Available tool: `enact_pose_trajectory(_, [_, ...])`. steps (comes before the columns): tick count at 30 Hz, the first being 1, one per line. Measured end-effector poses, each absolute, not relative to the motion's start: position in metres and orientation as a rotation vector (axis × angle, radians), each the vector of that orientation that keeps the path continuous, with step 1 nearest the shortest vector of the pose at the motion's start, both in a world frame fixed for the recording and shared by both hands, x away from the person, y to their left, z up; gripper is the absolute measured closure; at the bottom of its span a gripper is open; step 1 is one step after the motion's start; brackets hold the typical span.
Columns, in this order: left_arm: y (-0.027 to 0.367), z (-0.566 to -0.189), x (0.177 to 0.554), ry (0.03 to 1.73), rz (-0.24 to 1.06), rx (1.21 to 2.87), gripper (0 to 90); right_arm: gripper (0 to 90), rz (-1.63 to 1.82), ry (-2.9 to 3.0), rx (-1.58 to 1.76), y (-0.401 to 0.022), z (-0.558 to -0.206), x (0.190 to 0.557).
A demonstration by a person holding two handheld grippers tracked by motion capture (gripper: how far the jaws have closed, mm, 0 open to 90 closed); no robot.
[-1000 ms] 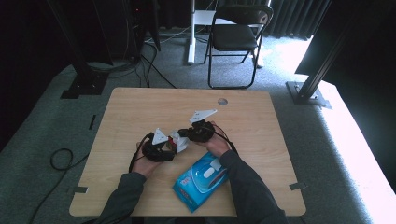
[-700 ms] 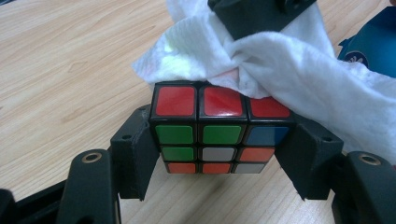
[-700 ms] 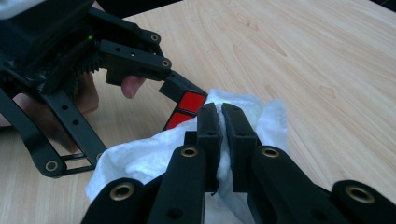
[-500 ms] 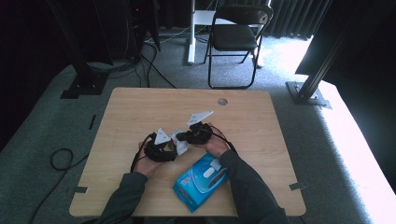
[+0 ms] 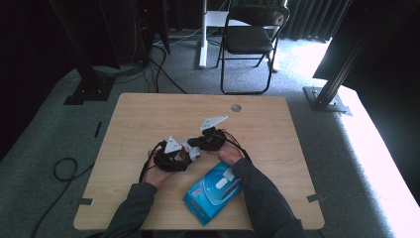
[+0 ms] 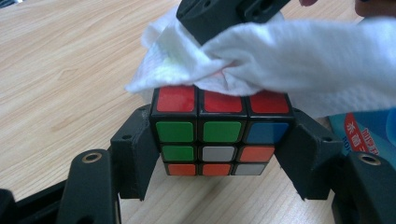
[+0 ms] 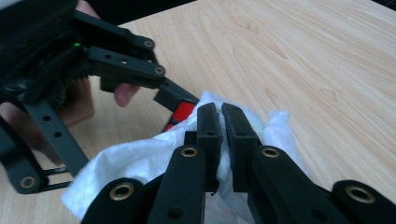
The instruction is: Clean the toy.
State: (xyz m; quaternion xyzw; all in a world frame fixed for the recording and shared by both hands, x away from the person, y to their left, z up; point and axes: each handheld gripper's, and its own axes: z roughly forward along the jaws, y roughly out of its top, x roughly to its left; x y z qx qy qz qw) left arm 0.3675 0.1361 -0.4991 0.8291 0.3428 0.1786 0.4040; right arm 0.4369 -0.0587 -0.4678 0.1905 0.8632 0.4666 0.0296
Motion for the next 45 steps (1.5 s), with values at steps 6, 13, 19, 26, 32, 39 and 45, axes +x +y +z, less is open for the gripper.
enact_pose_trajectory(6, [0.136,-0.499,0.368,0.865,0.454,2.095,34.5,86.8,1.443,2.702,0.518,-0.053,-0.466,0.433])
enact_pose_trajectory(13, [0.134,-0.499,0.367,0.846,0.451,2.109,34.5,86.8,1.49,2.745,0.422,-0.051,-0.466,0.429])
enact_pose_trajectory(19, [0.132,-0.498,0.366,0.833,0.452,2.117,34.5,86.8,1.452,2.721,0.444,-0.05,-0.466,0.429])
enact_pose_trajectory(26, [0.133,-0.498,0.366,0.838,0.452,2.113,34.5,86.8,1.387,2.639,0.567,-0.057,-0.467,0.436])
enact_pose_trajectory(32, [0.134,-0.498,0.366,0.843,0.456,2.111,34.6,86.8,1.353,2.609,0.617,-0.059,-0.467,0.439])
enact_pose_trajectory(39, [0.137,-0.498,0.368,0.854,0.462,2.106,34.5,86.7,1.402,2.665,0.545,-0.057,-0.467,0.433])
enact_pose_trajectory(45, [0.139,-0.498,0.369,0.875,0.468,2.09,34.5,86.7,1.438,2.703,0.466,-0.055,-0.467,0.428])
